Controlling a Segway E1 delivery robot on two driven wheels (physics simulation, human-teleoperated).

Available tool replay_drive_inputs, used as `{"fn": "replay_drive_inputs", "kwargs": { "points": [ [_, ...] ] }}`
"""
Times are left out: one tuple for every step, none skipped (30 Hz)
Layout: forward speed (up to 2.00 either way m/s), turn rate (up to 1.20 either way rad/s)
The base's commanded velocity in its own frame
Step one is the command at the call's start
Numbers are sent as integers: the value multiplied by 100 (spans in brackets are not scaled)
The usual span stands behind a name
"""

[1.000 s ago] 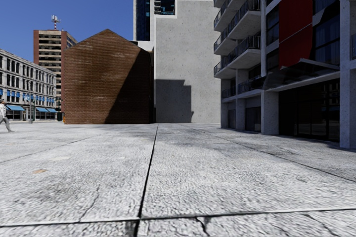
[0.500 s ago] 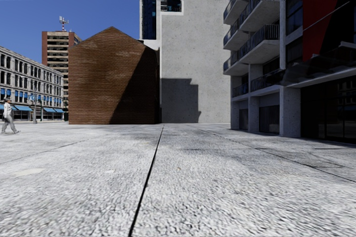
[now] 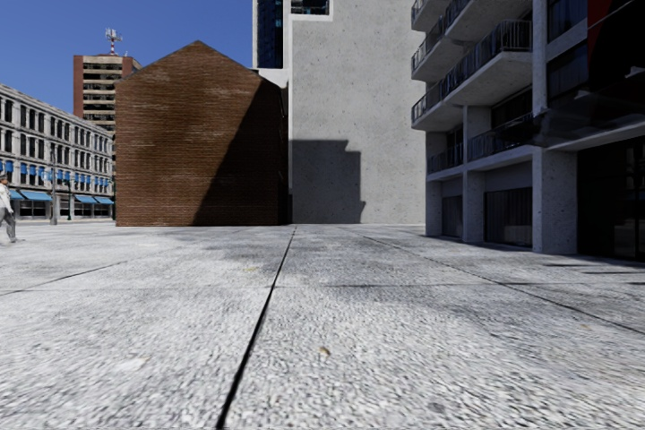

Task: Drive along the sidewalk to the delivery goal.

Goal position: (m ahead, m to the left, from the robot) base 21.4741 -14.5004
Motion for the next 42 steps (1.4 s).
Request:
{"fn": "replay_drive_inputs", "kwargs": {
  "points": [
    [200,0],
    [200,0],
    [200,0],
    [200,0],
    [200,0],
    [200,0],
    [200,0],
    [200,0],
    [200,0],
    [200,0],
    [200,0],
    [200,0],
    [200,0],
    [200,0],
    [200,0],
    [200,0],
    [200,0],
    [200,0],
    [200,0],
    [200,0],
    [200,0],
    [200,0],
    [200,0],
    [200,0],
    [200,0],
    [200,0],
    [200,0],
    [200,0],
    [200,0],
    [200,0],
    [200,0],
    [200,0],
    [200,0],
    [200,0],
    [200,0],
    [200,0],
    [200,0],
    [200,0],
    [200,0],
    [200,0],
    [200,0],
    [200,0]
  ]
}}
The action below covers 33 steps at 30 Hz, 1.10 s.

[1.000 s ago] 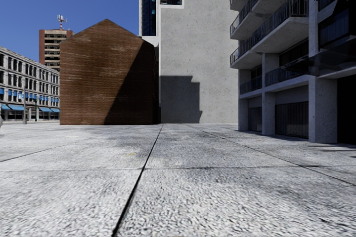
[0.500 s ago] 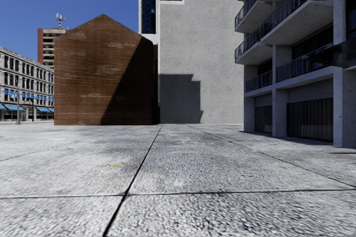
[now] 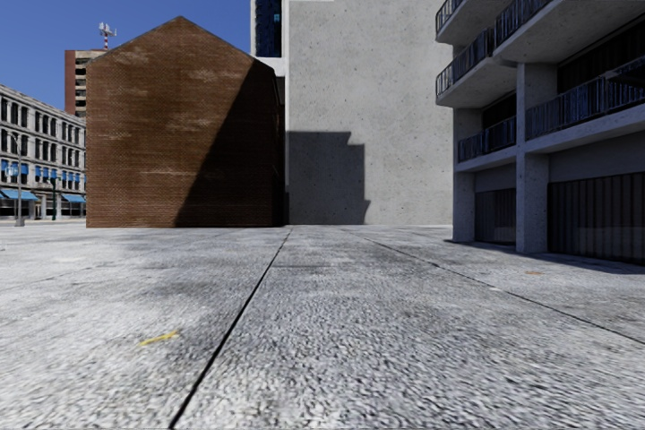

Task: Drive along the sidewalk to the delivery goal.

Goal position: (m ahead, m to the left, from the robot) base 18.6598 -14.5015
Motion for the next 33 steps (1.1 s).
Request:
{"fn": "replay_drive_inputs", "kwargs": {
  "points": [
    [200,0],
    [200,0],
    [200,0],
    [200,0],
    [200,0],
    [200,0],
    [200,0],
    [200,0],
    [200,0],
    [200,0],
    [200,0],
    [200,0],
    [200,0],
    [200,0],
    [200,0],
    [200,0],
    [200,0],
    [200,0],
    [200,0],
    [200,0],
    [200,0],
    [200,0],
    [200,0],
    [200,0],
    [200,0],
    [200,0],
    [200,0],
    [200,0],
    [200,0],
    [200,0],
    [200,0],
    [200,0],
    [200,0]
  ]
}}
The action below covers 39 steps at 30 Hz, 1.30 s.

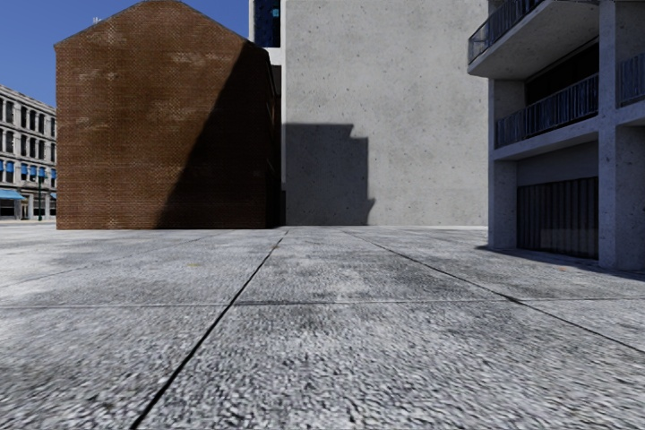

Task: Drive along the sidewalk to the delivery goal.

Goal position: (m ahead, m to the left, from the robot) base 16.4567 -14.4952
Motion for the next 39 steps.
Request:
{"fn": "replay_drive_inputs", "kwargs": {
  "points": [
    [200,0],
    [200,0],
    [200,0],
    [200,0],
    [200,0],
    [200,0],
    [200,0],
    [200,0],
    [200,0],
    [200,0],
    [200,0],
    [200,0],
    [200,0],
    [200,0],
    [200,0],
    [200,0],
    [200,0],
    [200,0],
    [200,0],
    [200,0],
    [200,0],
    [200,0],
    [200,0],
    [200,0],
    [200,0],
    [200,0],
    [200,0],
    [200,0],
    [200,0],
    [200,0],
    [200,0],
    [200,0],
    [200,0],
    [200,0],
    [200,0],
    [200,0],
    [200,0],
    [200,0],
    [200,0]
  ]
}}
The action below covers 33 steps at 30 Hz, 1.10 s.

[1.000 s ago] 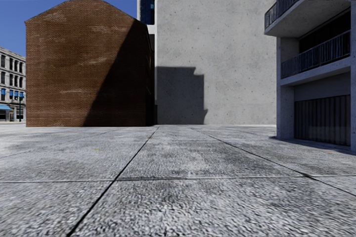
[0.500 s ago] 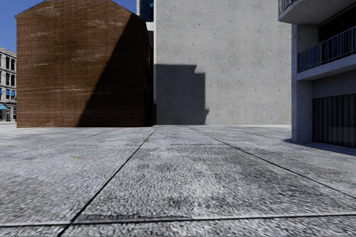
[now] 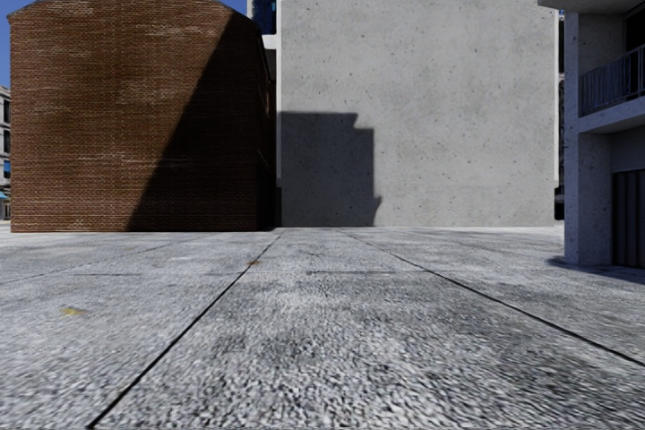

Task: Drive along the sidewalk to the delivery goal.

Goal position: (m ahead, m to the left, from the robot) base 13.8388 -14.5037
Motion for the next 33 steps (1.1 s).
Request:
{"fn": "replay_drive_inputs", "kwargs": {
  "points": [
    [200,0],
    [200,0],
    [200,0],
    [200,0],
    [200,0],
    [200,0],
    [200,0],
    [200,0],
    [200,0],
    [200,0],
    [200,0],
    [200,0],
    [200,0],
    [200,0],
    [200,0],
    [200,0],
    [200,0],
    [200,0],
    [200,0],
    [200,0],
    [200,0],
    [200,0],
    [200,0],
    [200,0],
    [200,0],
    [200,0],
    [200,0],
    [200,0],
    [200,0],
    [200,0],
    [200,0],
    [200,0],
    [200,0]
  ]
}}
